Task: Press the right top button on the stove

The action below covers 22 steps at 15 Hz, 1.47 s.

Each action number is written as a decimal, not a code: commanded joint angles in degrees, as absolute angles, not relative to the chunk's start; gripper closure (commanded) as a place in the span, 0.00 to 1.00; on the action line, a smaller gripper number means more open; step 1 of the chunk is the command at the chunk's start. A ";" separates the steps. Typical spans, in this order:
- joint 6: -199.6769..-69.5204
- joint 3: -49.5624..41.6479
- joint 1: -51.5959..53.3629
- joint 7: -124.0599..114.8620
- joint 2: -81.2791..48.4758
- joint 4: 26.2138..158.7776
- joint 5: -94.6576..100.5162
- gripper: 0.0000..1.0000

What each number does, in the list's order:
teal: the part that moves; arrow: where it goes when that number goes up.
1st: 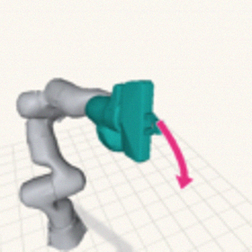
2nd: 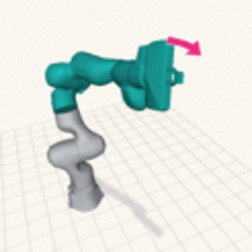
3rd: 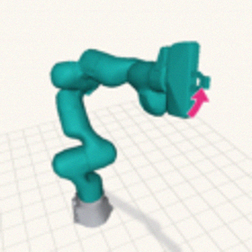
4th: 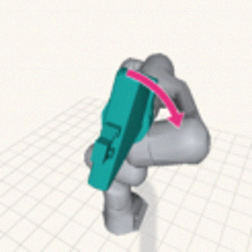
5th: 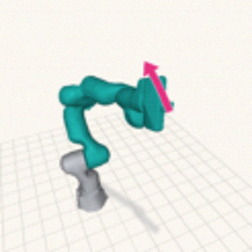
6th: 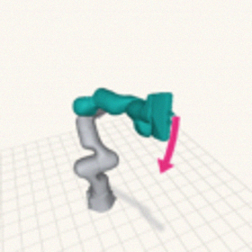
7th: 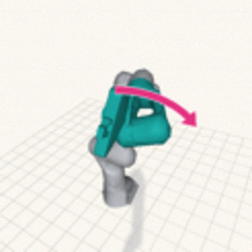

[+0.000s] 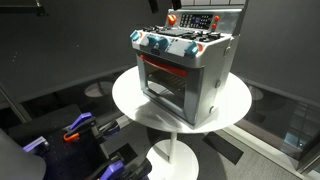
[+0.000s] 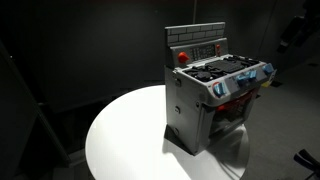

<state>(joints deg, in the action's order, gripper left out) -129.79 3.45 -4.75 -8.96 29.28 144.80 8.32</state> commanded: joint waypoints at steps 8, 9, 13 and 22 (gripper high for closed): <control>-132.72 4.35 -5.39 -19.68 7.31 124.99 17.55 0.00; -132.81 4.04 -5.18 -20.55 5.63 123.43 18.43 0.00; -132.97 2.65 -4.19 -23.51 -0.47 117.42 20.89 0.00; -133.18 -1.47 -0.91 -26.87 -10.74 105.89 23.48 0.00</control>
